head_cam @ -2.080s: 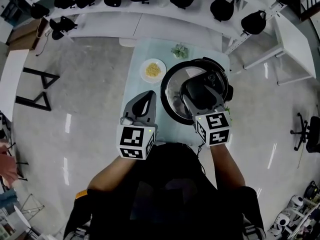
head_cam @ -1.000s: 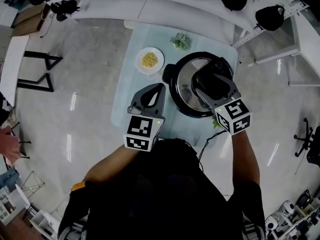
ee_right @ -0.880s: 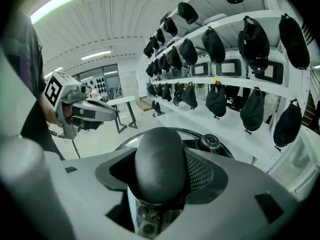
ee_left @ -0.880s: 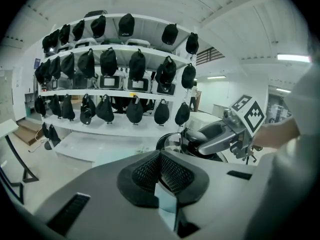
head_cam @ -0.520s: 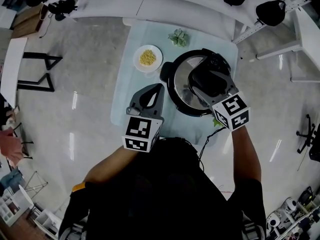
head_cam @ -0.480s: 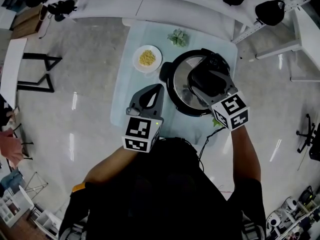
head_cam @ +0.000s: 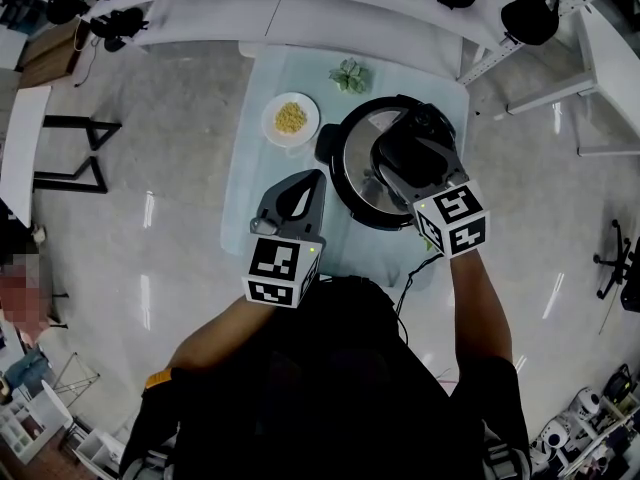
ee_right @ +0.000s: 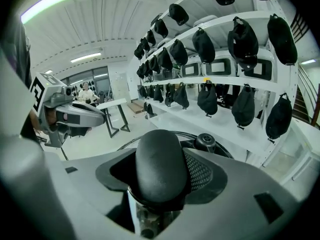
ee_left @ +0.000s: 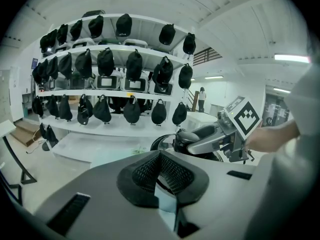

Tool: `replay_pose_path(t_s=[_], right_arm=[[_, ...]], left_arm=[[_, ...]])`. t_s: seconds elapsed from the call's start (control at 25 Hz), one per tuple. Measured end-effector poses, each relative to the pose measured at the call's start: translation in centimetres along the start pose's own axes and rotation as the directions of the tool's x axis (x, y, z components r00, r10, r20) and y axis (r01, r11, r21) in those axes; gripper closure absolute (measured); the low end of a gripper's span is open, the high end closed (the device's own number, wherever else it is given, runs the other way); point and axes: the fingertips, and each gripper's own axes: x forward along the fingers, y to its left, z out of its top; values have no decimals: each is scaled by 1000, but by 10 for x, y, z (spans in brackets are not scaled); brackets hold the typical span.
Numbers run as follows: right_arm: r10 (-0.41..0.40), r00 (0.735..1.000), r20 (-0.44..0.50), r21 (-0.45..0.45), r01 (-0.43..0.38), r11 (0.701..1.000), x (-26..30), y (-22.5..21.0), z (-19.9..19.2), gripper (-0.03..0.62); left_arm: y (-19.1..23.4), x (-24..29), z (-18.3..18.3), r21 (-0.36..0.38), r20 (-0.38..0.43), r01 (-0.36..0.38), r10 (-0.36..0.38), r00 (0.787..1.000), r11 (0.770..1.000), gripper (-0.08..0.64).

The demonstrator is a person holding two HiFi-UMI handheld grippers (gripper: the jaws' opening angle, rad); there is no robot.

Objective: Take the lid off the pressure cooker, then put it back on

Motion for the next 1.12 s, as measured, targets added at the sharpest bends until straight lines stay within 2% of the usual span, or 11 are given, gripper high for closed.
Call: replay_pose_path(t_s=[0.28,0.6,0.92,1.12], right_arm=[[66,996,62,-25,-64,998,-9,3,2,304],[-12,1000,25,-13,13,1000,-2,1,0,304],[85,996,0,-66,-85,994,-1,1,-3,303],[102,995,8,-94,-101,990,-3,1,-2,302]], left_arm=[[1,-1,-4,4,-4,10,-10,1000,1000,554],[-8,-1,-1,11,0,25,-25,1000,1000,554],[-7,-1,-4,11,-1,34,-34,999,999,554],[-11,-1,-2,15,1,45,-45,999,999,552]])
